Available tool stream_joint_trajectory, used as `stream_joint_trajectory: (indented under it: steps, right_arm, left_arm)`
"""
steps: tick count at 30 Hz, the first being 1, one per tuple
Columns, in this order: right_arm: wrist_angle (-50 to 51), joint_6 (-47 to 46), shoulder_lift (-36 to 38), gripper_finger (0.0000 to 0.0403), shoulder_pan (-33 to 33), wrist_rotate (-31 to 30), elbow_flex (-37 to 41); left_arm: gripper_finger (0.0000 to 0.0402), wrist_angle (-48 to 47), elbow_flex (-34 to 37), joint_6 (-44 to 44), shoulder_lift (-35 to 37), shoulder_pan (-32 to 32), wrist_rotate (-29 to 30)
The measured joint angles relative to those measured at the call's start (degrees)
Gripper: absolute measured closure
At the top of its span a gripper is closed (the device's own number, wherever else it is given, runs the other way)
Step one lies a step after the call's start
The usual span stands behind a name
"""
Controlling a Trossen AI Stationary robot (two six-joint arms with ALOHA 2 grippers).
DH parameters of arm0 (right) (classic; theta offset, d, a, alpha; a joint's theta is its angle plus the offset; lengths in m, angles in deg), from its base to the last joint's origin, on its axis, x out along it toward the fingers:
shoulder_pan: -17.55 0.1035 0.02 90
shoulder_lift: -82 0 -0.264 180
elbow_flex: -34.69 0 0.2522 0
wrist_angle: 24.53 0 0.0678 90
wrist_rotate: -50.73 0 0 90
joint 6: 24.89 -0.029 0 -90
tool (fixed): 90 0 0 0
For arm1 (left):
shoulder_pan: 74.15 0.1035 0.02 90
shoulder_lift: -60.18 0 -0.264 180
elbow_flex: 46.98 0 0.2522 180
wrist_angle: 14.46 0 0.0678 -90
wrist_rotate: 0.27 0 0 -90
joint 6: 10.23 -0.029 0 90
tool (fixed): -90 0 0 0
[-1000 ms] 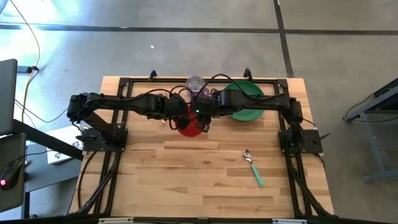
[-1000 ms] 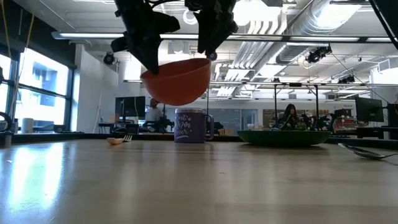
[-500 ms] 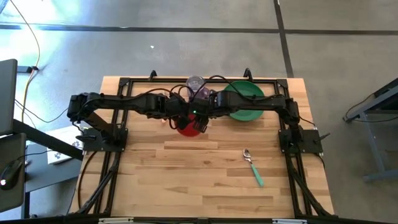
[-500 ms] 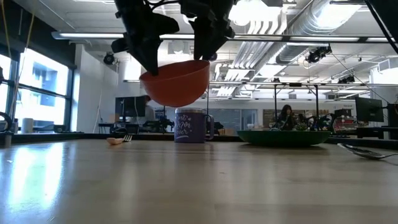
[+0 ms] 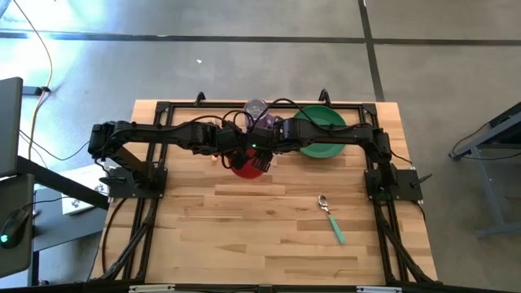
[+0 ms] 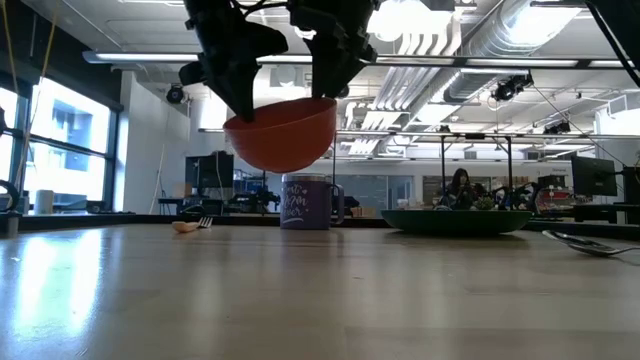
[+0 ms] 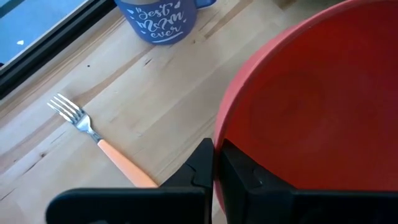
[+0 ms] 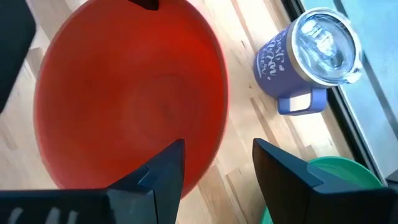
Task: Set table place
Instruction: Put the orange bowl on the green plate
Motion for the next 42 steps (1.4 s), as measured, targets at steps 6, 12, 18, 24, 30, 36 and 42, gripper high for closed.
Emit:
stream_joint_trajectory:
  steps: [6,12,18,24,30,36,42]
  right_arm:
    - [2.28,-0.09,-0.22,0.0224,0.09,2.95,-2.30]
    - [9.18,-2.80,-0.24,0.0225,1.59,1.41,-3.74]
    - [6.70,-4.64,-0.24,0.0225,3.02,0.50,-3.69]
    - [8.16,-8.99,-0.20,0.0225,3.32,-1.64,-3.69]
    - [10.50,-13.77,-0.15,0.0225,4.65,-4.45,-3.69]
    - [20.61,-21.05,0.07,0.0224,6.14,-6.70,-3.67]
    - [22.23,-22.74,2.68,0.0224,8.60,-10.91,-3.56]
  left_arm:
    - [0.0401,0.50,-0.02,-0.20,0.07,-0.03,-0.07]
    - [0.0401,0.21,-0.02,-0.22,0.07,-0.16,-0.89]
    - [0.0401,0.66,-0.04,-0.24,0.07,-0.15,-1.38]
    - [0.0401,0.47,-0.07,-0.22,0.09,-0.09,-1.36]
    - [0.0401,0.46,-0.07,-0.23,0.09,-0.15,-1.38]
    - [0.0401,0.65,-0.07,-1.05,0.09,-0.04,-1.38]
    - [0.0401,0.68,-0.08,-1.28,0.11,-0.04,-1.39]
